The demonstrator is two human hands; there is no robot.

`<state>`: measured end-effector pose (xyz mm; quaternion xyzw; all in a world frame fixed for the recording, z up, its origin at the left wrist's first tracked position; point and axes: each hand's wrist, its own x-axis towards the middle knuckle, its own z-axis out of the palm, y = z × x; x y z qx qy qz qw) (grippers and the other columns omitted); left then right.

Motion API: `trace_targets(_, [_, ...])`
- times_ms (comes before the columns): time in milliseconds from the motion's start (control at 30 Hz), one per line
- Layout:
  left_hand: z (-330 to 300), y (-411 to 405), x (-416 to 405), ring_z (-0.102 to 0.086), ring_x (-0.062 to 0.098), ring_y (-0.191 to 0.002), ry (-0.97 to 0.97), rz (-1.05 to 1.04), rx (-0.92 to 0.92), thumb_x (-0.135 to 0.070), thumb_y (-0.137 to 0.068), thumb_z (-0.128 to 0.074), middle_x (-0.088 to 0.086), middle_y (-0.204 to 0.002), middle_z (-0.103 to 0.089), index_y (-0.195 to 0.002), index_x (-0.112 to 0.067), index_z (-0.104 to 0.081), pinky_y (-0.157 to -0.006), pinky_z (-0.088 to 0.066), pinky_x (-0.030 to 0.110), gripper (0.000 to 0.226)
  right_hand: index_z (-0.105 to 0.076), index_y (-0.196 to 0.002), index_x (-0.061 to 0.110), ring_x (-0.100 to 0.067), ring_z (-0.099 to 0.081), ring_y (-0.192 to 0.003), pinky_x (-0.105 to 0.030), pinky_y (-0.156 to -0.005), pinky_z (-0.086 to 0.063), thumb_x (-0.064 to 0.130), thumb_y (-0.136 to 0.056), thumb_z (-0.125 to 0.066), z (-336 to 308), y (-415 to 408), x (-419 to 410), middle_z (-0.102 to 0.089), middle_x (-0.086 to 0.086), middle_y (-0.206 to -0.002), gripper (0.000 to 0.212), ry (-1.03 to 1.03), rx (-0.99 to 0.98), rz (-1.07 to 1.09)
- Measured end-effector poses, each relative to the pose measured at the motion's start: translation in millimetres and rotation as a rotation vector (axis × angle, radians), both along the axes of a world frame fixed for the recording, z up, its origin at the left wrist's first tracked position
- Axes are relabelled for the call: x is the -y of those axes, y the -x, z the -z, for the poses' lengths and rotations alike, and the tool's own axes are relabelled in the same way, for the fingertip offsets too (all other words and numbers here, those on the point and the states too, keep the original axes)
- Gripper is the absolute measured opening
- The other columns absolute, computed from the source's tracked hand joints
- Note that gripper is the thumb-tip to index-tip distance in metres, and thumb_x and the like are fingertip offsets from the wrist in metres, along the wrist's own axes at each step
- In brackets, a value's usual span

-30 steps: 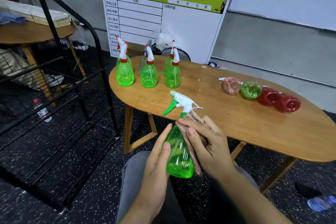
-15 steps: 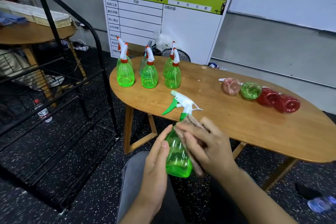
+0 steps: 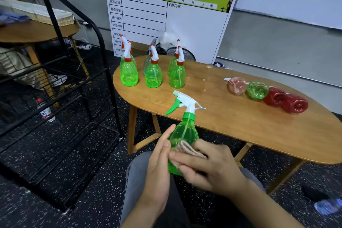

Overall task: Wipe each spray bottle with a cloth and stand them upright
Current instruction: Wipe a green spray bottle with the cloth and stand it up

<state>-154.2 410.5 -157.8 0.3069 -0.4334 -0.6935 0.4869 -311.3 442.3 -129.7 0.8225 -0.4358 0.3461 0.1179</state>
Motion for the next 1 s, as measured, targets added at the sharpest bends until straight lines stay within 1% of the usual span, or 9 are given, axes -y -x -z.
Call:
trace_targets(67, [0.5,1.6,0.2,-0.065,0.023,-0.131,0.011,-0.012,0.009,-0.039,-0.107,-0.051,0.004,-0.137,-0.071,-0.139,-0.036,-0.066,-0.118,-0.043,0.056,0.036,-0.072,-0.126,0.036,0.001,-0.038,-0.070,-0.016,-0.056,-0.039,0.039,-0.105,-0.055,-6.6,5.6,11.3,-0.042,0.013,-0.092,0.027,-0.023,0.101,0.082])
trace_targets(233, [4.1,0.3,2.1,-0.058,0.019,-0.139,0.025,-0.022,0.020,-0.040,-0.104,-0.051,-0.004,-0.145,-0.066,-0.138,-0.040,-0.067,-0.121,-0.039,0.053,0.038,-0.074,-0.125,0.034,-0.006,-0.049,-0.064,-0.025,-0.052,-0.043,0.043,-0.104,-0.053,-9.5,8.1,31.0,-0.043,0.018,-0.088,0.031,-0.076,0.361,0.285])
trace_targets(333, [2.4,-2.2,3.5,-0.063,0.018,-0.134,0.004,-0.036,-0.012,-0.038,-0.103,-0.048,-0.001,-0.140,-0.069,-0.144,-0.030,-0.062,-0.120,-0.041,0.052,0.043,-0.075,-0.126,0.031,0.000,-0.042,-0.063,-0.017,-0.055,-0.038,0.039,-0.105,-0.054,-6.0,-7.5,23.7,-0.040,0.016,-0.087,0.031,-0.045,0.341,0.276])
trace_targets(433, [0.1,-4.1,4.0,-0.066,0.021,-0.130,-0.004,-0.036,-0.024,-0.038,-0.100,-0.044,0.004,-0.136,-0.072,-0.144,-0.028,-0.060,-0.116,-0.044,0.051,0.048,-0.070,-0.128,0.032,0.002,-0.041,-0.067,-0.015,-0.055,-0.038,0.038,-0.106,-0.053,1.4,-17.5,9.1,-0.046,0.010,-0.090,0.029,-0.024,0.241,0.126])
trace_targets(567, [-0.1,-4.5,3.5,-0.069,0.026,-0.124,-0.032,-0.028,-0.045,-0.039,-0.103,-0.043,0.009,-0.131,-0.074,-0.143,-0.032,-0.061,-0.109,-0.048,0.046,0.045,-0.077,-0.124,0.030,-0.010,-0.049,-0.065,-0.021,-0.054,-0.043,0.030,-0.099,-0.066,7.2,-14.2,-3.5,-0.055,0.002,-0.083,0.027,0.024,-0.023,-0.006])
trace_targets(633, [-2.2,-3.2,2.4,-0.067,0.025,-0.128,-0.019,-0.018,-0.032,-0.041,-0.106,-0.044,0.007,-0.134,-0.073,-0.142,-0.033,-0.063,-0.112,-0.047,0.047,0.042,-0.076,-0.124,0.031,-0.010,-0.048,-0.063,-0.022,-0.052,-0.043,0.031,-0.100,-0.065,3.8,-9.4,-0.2,-0.055,0.002,-0.080,0.027,0.056,-0.019,0.005])
trace_targets(733, [-4.9,-1.5,-0.7,-0.066,0.021,-0.130,0.004,-0.003,-0.017,-0.040,-0.104,-0.048,0.001,-0.136,-0.072,-0.142,-0.030,-0.061,-0.114,-0.047,0.049,0.041,-0.073,-0.125,0.033,-0.007,-0.046,-0.060,-0.023,-0.047,-0.043,0.037,-0.105,-0.055,-4.4,-1.7,14.0,-0.053,0.005,-0.082,0.027,0.063,0.161,0.138])
trace_targets(867, [-4.8,-4.3,-2.3,-0.063,0.023,-0.134,0.065,0.013,0.002,-0.044,-0.093,-0.072,0.000,-0.142,-0.068,-0.146,-0.031,-0.058,-0.109,-0.052,0.042,0.056,-0.076,-0.124,0.030,-0.008,-0.047,-0.060,-0.027,-0.050,-0.043,0.041,-0.105,-0.055,-13.8,5.2,29.7,-0.044,0.012,-0.084,0.030,-0.041,0.363,0.236])
trace_targets(1000, [-3.3,-4.8,-3.1,-0.062,0.024,-0.135,0.083,0.018,-0.018,-0.029,-0.083,-0.082,0.002,-0.143,-0.067,-0.150,-0.032,-0.052,-0.112,-0.051,0.042,0.073,-0.075,-0.124,0.023,-0.006,-0.046,-0.066,-0.017,-0.059,-0.035,0.030,-0.101,-0.060,-17.9,3.1,31.9,-0.047,0.006,-0.080,0.029,-0.082,0.500,0.182])
